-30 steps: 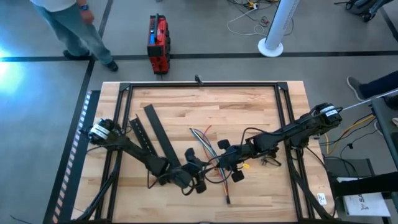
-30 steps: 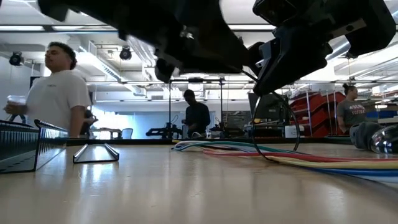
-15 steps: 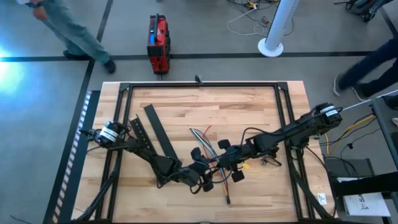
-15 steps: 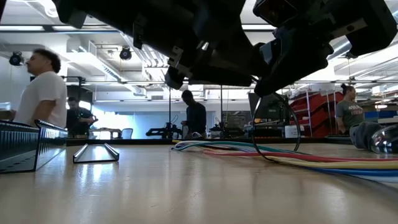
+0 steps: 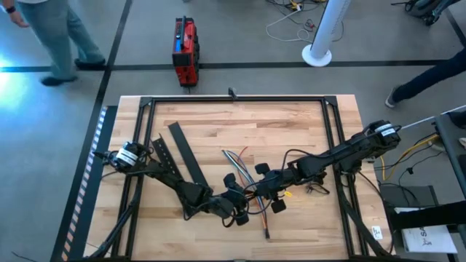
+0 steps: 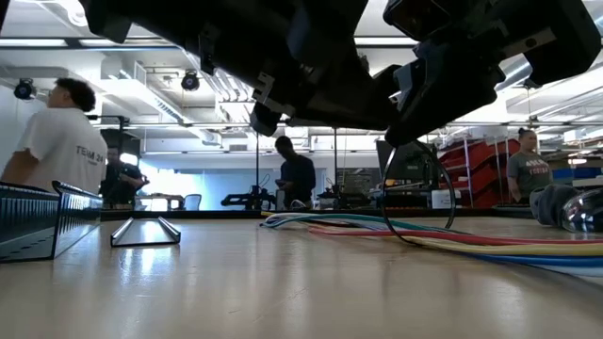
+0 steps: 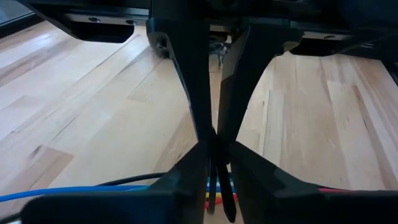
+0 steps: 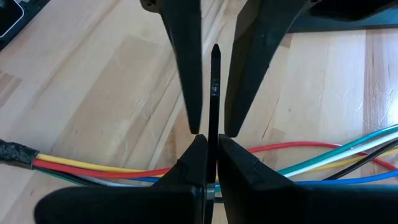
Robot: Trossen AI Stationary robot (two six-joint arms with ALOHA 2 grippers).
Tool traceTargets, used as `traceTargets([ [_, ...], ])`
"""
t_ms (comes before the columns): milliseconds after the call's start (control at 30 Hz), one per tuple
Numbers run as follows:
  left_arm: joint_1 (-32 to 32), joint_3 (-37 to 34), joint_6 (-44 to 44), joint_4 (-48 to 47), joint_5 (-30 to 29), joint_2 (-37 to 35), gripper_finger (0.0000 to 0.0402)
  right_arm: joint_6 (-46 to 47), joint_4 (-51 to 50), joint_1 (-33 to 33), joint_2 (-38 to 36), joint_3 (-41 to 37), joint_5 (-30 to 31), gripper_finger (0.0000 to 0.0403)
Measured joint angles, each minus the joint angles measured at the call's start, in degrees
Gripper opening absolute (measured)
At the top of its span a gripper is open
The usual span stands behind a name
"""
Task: Ziptie cables
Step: Wrap the cable wires with the black zip tie
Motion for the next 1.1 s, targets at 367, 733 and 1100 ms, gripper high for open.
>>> traceTargets([
  [367, -0.14, -0.07, 1.36, -1.07, -0.74, -0.89, 0.0004, 0.02, 0.25, 0.00, -0.09, 0.01, 0.14, 0.0009],
  [733, -1.40, -0.10, -1.70, -10.91, -1.92, -4.74, 0.0001, 0.04, 0.24, -0.06, -0.13, 0.11, 0.47, 0.0009],
  [1100, -3.86, -0.13, -5.06, -21.63, -6.55, -9.49, 0.0001, 0.04, 0.69, -0.04, -0.11, 0.11, 0.34, 0.0009],
])
